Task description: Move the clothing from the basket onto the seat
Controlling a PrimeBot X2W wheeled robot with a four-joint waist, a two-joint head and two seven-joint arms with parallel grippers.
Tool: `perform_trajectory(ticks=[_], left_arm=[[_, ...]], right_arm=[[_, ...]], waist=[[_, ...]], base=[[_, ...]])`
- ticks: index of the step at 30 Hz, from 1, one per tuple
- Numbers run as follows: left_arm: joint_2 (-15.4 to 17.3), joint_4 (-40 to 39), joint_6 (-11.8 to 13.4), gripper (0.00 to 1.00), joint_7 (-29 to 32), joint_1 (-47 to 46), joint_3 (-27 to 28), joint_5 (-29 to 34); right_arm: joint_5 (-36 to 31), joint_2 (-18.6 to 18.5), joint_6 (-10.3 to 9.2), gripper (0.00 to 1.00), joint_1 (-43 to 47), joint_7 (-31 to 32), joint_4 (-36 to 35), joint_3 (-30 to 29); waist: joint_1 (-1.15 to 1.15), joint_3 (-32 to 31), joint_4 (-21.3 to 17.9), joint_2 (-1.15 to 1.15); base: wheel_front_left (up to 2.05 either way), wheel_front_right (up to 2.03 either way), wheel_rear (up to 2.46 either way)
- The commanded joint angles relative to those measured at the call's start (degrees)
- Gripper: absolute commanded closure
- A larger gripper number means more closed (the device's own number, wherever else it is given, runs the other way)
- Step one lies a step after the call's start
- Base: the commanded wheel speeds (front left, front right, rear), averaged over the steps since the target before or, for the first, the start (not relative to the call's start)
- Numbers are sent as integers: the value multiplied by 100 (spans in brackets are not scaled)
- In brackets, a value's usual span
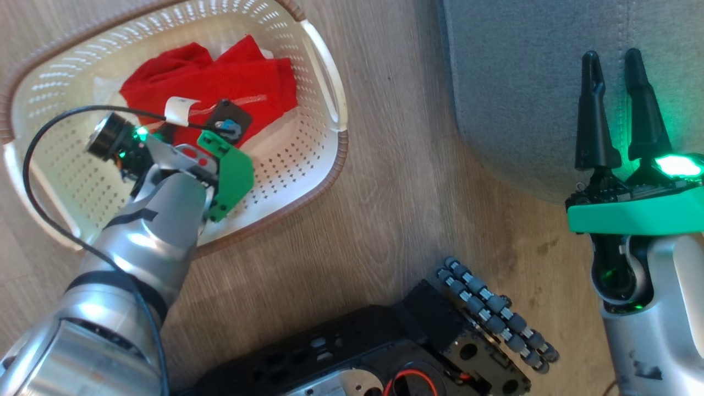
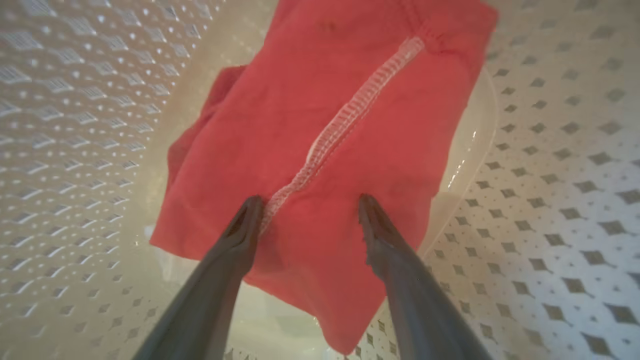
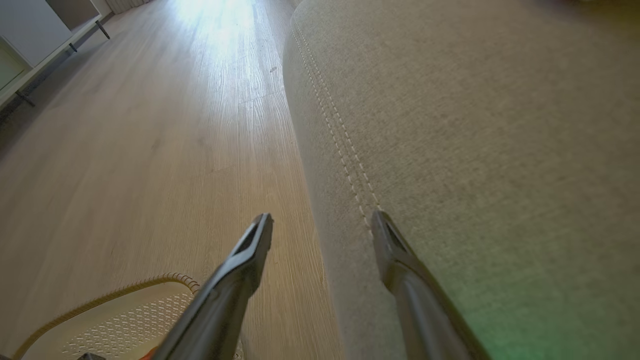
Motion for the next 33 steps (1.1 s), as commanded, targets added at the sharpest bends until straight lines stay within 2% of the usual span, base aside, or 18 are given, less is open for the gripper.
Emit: perform_trajectory(ticks=[1, 7, 11, 17, 24, 30, 33], left_arm=[[118, -7, 6, 0, 99, 14, 20, 51], [256, 8, 80, 0, 583, -150, -194, 211], [356, 10, 26, 0, 1074, -173, -411, 370], [347, 11, -31, 0, 1318, -246, -554, 430], [245, 11, -24, 0, 1108, -350, -558, 318], [187, 12, 70, 0, 576, -499, -518, 201], [190, 12, 57, 0, 513, -506, -506, 140]], right_arm=[[-52, 13, 40, 0, 280, -37, -193, 49], [-56, 89, 40, 0, 423, -37, -315, 46], [-56, 101, 40, 0, 501, -37, -376, 28], [-64, 72, 40, 0, 592, -37, -450, -86], [-78, 26, 40, 0, 621, -37, -530, -134], [-73, 28, 40, 0, 651, -37, -567, -127], [-72, 26, 40, 0, 638, -37, -583, -131]], waist=[[0, 63, -50, 0], [0, 198, -64, 0], [0, 261, -40, 0], [0, 366, 34, 0], [0, 434, 76, 0], [0, 491, 85, 0], [0, 503, 87, 0]], base=[[0, 0, 0], [0, 0, 0], [0, 0, 0], [0, 0, 0], [0, 0, 0], [0, 0, 0], [0, 0, 0]])
